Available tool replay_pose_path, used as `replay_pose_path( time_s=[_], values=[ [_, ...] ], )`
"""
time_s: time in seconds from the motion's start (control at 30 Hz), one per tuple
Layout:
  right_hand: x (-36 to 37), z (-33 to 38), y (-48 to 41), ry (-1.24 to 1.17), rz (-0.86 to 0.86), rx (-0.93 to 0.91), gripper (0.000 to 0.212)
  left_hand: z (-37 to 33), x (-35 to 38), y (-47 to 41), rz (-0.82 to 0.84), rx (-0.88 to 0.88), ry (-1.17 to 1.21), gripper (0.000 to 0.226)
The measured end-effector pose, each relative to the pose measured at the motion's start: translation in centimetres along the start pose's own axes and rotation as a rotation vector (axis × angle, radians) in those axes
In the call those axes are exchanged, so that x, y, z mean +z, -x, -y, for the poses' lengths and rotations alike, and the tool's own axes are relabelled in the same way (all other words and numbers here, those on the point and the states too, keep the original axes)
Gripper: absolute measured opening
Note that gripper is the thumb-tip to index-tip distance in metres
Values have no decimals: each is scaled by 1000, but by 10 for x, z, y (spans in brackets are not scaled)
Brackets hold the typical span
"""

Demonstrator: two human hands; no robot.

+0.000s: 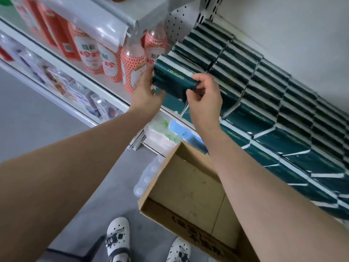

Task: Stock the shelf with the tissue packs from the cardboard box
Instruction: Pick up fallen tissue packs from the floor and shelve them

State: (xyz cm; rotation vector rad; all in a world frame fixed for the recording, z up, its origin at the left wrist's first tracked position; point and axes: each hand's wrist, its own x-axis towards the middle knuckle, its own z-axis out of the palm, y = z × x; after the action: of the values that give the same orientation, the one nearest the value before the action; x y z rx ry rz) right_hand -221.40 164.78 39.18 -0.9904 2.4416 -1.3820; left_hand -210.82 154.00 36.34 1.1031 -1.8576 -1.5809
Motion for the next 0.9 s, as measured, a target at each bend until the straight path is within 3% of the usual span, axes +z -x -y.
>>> replay_pose_path(
  time_s=[0.23,0.5,0.9],
  values=[
    [5,-13,-2,34,-39,32,36,5,4,-22,101,6,72,76],
    [6,-15,-6,63,-51,45,42,-1,12,-30,104,-37,123,74],
    [4,-18,-1,104,75,64,56,8,16,-26,148,-22,-6,80]
  ],
)
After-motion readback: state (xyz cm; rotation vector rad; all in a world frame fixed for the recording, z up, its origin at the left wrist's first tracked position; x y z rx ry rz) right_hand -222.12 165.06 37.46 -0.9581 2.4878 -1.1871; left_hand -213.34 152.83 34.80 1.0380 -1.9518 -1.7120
